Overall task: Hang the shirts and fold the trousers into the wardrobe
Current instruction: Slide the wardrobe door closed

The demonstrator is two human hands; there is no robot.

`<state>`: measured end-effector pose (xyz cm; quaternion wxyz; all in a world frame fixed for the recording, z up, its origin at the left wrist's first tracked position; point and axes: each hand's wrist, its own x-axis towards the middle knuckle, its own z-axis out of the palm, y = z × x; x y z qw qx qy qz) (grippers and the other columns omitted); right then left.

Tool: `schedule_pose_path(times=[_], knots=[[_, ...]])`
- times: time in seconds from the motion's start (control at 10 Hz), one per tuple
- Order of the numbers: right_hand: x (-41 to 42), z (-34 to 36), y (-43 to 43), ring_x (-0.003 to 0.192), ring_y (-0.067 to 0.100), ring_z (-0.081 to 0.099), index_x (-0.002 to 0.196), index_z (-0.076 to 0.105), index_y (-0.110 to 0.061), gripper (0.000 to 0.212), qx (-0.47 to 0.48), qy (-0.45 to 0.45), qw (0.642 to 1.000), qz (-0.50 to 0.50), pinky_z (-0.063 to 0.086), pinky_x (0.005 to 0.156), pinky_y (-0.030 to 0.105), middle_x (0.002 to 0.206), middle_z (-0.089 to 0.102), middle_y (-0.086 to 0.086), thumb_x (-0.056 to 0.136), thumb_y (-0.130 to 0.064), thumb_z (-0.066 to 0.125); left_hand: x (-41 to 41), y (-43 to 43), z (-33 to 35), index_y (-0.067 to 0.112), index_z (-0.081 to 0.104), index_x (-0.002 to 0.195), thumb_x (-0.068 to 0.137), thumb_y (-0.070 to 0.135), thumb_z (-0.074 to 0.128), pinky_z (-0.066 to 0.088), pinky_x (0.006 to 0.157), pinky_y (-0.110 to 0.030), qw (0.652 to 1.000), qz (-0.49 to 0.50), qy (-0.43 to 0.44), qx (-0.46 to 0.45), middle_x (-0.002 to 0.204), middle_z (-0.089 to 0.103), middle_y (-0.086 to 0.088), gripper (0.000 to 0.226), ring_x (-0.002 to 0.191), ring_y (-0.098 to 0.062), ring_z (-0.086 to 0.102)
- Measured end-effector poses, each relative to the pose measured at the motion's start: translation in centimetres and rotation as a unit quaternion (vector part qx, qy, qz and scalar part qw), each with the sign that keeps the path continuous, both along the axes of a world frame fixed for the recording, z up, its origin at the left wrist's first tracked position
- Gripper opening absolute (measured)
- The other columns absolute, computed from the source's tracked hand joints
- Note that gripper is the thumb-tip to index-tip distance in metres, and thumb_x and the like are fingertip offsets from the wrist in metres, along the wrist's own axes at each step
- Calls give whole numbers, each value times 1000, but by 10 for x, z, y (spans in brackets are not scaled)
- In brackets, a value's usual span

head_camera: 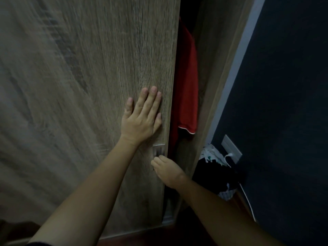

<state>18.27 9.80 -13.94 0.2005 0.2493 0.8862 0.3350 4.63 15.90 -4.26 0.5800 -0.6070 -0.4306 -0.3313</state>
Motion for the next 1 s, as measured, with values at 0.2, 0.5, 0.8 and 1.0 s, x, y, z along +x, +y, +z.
schedule_pose_path(times=[0.2,0.5,0.8,1.0], knots=[[41,2,8,113,22,46,127,51,-7,36,-25,48,999,-7,35,102,31,120,51,5,95,-22,41,43,9,0,9,14,149,93,40,36,-6,116,-41,1000,-18,-9,-9,159,-8,-7,67,146,-21,-5],[84,-3,20,107,20,48,122,58,-13,35,-26,16,999,-41,38,99,30,115,53,1,92,-27,47,91,16,0,8,13,148,93,39,37,-6,116,-39,999,-45,-15,-26,158,-9,-7,68,146,-18,-5],[93,11,15,125,30,37,133,39,2,38,-79,84,991,-66,22,113,36,132,42,15,98,-11,34,99,4,6,9,11,149,94,36,38,-9,115,-39,996,-32,-18,-80,158,-11,-6,67,145,-18,-10],[103,15,-12,133,32,35,131,46,3,68,-172,183,958,-135,12,118,39,139,42,20,84,-38,20,81,-37,14,7,27,144,91,33,36,6,113,-37,976,-74,-46,-202,150,35,-8,60,142,-19,20]])
